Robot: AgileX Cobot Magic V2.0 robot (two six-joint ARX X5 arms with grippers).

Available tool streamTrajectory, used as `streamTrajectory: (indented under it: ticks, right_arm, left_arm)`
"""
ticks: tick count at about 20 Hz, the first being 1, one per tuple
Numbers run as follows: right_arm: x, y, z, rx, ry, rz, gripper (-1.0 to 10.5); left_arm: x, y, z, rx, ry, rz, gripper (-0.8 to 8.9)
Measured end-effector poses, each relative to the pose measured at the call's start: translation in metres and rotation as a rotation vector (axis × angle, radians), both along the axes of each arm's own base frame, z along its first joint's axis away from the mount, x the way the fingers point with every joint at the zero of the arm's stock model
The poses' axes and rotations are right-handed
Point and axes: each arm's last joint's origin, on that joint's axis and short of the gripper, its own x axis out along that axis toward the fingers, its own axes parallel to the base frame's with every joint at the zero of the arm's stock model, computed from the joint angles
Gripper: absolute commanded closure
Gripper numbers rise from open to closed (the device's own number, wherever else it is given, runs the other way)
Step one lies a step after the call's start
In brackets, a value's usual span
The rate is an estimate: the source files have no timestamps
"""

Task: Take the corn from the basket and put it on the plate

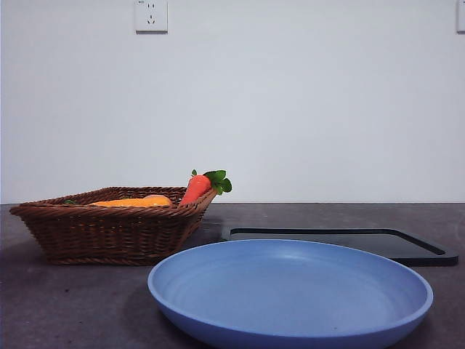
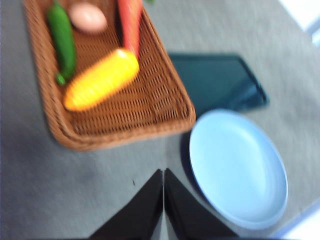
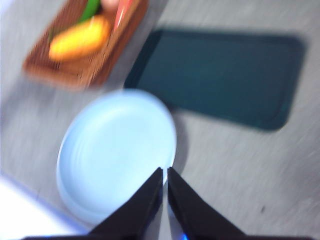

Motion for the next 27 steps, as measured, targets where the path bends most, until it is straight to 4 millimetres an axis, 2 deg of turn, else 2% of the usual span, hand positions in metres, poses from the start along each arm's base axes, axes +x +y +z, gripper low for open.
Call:
streamTrajectory:
  ticks: [4,6,8,10,15,19,27]
  right_arm:
    - [0.013,0.007,-0.007,-0.035,0.074,0.087,9.4]
    - [0.017,0.010,-0.010,-0.040,0.093,0.105,9.2]
    - [0.019,0.010,-0.011,-0.041,0.106,0.111,7.7]
    - [0.021,0.011,-0.012,-0.036,0.120,0.104,6.5]
    - [0.029,0.016,-0.017,-0.027,0.167,0.125,6.5]
    - [0.048,0.026,-0.027,-0.027,0.212,0.157,6.5]
    - [0.103,0.049,-0.077,-0.067,0.351,0.200,6.5]
  left_arm:
    - [0.002,-0.004,-0.003,0.021,0.019,-0.049,7.91]
    - [0.002,-0.004,-0.003,0.022,0.018,-0.054,6.93]
    - [0.002,-0.004,-0.003,0.022,0.019,-0.054,5.34]
    - [0.002,-0.004,-0.003,0.023,0.017,-0.055,4.53]
    - [0.003,-0.004,-0.002,0.022,0.009,-0.054,4.48]
    - [0.004,-0.005,-0.002,0.021,-0.001,-0.054,4.48]
    - [0.004,-0.005,-0.001,0.020,-0.009,-0.054,4.48]
